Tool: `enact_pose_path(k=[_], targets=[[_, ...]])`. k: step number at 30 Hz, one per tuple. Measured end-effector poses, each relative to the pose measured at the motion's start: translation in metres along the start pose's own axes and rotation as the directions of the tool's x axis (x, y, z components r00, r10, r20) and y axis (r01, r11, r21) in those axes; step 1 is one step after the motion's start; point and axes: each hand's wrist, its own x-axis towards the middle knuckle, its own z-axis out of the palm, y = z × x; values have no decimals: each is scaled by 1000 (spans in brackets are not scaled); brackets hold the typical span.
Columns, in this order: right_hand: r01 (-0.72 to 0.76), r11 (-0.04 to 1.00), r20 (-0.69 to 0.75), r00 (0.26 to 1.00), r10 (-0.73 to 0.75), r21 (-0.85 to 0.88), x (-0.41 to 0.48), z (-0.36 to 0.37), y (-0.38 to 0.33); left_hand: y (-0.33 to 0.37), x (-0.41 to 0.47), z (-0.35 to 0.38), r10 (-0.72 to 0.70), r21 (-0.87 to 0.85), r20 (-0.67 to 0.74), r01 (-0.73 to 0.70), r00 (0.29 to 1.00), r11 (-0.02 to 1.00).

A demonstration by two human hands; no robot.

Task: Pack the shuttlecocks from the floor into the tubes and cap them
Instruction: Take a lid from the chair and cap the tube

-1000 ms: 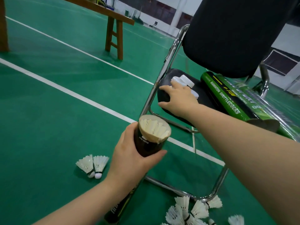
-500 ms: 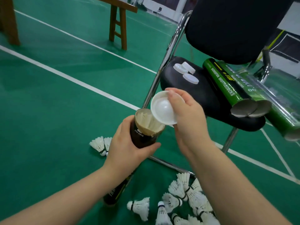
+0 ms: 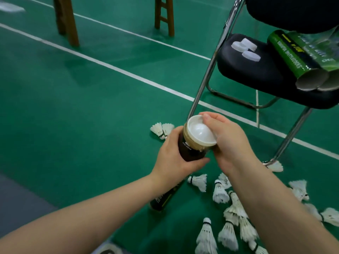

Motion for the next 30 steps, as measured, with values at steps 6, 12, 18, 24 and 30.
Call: enact_pose_path(k=[6,12,18,24,30], targets=[[51,988,-81,995,-63,-145,-10,9,11,-5,-10,-4,-14,-28,26,15,1000,1000],[123,948,-71,986,-150,-293,-11,8,10,3,-11,-18,-13,-249,107,39,994,968],[32,989,-58,997,-41,-147,-12,14,13,34,11,-29,-248,-422,151,289,957,859],[-129,992,-4,992,129,2,-3,21,16,39,14,-23,-315,-528,27,281,949,801],[-243,965,2,970,244,-95,-11,7,13,51,9,-17,-320,-433,93,328,943,840]])
